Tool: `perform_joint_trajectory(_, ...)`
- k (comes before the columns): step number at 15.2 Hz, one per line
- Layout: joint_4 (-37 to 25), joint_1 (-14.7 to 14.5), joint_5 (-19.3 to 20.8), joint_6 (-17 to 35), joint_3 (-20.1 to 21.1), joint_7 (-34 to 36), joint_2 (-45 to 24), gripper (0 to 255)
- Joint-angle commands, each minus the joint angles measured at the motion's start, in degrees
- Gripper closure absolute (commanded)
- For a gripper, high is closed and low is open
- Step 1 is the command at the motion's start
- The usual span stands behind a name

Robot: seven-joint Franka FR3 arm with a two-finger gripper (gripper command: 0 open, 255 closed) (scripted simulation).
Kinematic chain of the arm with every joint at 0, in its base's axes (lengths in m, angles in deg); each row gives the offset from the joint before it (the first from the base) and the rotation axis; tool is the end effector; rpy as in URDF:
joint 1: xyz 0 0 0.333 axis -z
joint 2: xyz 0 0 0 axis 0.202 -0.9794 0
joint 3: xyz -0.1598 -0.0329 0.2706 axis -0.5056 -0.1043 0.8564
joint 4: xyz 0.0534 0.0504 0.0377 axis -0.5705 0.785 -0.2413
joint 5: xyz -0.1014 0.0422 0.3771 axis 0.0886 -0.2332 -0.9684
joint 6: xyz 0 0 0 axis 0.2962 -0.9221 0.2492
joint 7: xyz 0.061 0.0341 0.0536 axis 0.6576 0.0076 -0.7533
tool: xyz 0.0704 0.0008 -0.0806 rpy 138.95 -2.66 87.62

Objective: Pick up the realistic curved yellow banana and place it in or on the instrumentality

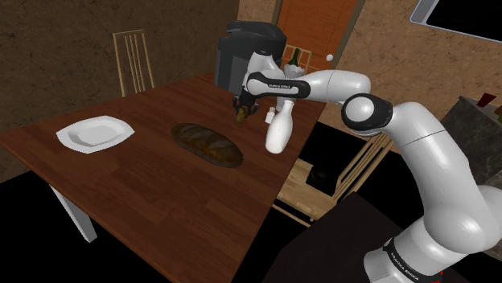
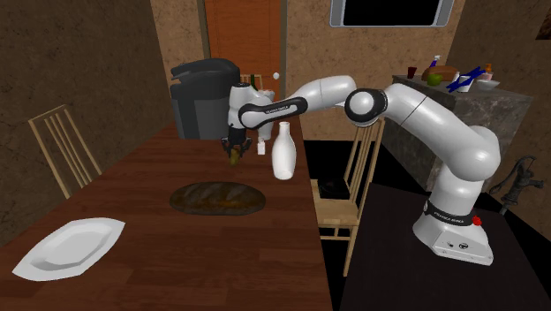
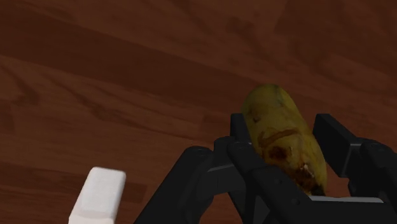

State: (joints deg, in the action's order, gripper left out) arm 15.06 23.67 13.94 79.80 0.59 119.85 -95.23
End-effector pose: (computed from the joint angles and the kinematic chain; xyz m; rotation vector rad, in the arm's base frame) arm 0.8149 0.0113 0.2825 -2.8468 1.1801 -0.3361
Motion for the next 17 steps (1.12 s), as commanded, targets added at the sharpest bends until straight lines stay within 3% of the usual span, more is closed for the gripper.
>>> perform_joint_trajectory(1,1.0,0.2,0.0,0.3,0.1,0.1,0.1,255)
perform_joint_trajectory(4,1.0,0.2,0.0,0.3,0.1,0.1,0.1,255)
perform_joint_trajectory(5,1.5,0.3,0.0,0.6,0.1,0.3,0.3,0)
perform_joint_trajectory(10,1.0,0.2,0.0,0.3,0.1,0.1,0.1,0)
perform_joint_trajectory(14,5.9,1.9,-0.8,-1.7,1.4,0.8,6.5,0)
perform_joint_trajectory(17,5.9,1.9,-0.8,-1.7,1.4,0.8,6.5,0)
